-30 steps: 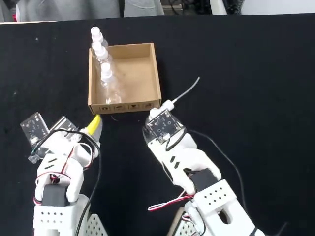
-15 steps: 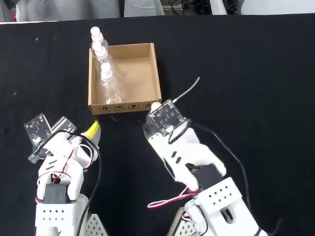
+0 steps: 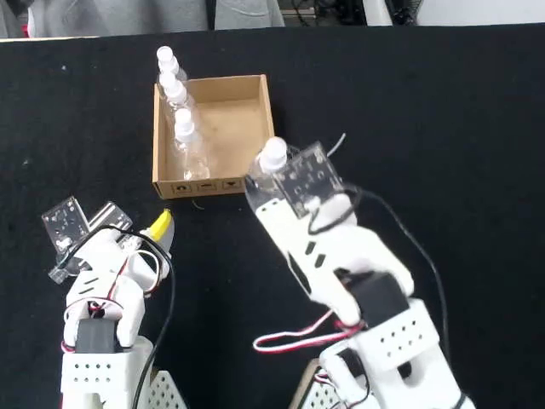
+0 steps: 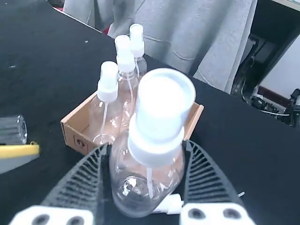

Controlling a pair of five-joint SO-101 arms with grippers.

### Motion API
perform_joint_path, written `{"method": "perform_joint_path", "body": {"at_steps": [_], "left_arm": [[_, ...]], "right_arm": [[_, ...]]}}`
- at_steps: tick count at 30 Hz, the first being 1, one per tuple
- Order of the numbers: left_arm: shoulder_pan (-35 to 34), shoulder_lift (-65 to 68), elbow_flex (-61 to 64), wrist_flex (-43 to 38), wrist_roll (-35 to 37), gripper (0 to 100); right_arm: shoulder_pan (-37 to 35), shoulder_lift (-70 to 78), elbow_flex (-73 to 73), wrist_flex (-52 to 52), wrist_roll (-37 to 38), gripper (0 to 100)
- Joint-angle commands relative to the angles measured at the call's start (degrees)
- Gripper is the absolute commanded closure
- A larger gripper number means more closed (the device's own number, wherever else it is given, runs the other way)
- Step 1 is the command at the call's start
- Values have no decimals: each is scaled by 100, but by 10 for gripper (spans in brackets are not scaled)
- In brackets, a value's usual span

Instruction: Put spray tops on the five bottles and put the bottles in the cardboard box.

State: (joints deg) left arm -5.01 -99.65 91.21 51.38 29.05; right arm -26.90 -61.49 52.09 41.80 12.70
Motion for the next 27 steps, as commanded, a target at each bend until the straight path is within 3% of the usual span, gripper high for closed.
{"method": "perform_joint_path", "body": {"at_steps": [1, 8, 14, 27], "left_arm": [[-57, -70, -75, 0, -62, 774], [-57, -70, -66, 0, -62, 773], [-57, -70, -66, 0, -62, 773], [-31, -70, -66, 0, -70, 773]], "right_arm": [[149, 690, -884, -26, -35, 910], [281, 1807, -1833, -62, -35, 910], [607, 2774, -2202, -897, -44, 910], [615, 4593, -2492, -2602, -44, 910]]}}
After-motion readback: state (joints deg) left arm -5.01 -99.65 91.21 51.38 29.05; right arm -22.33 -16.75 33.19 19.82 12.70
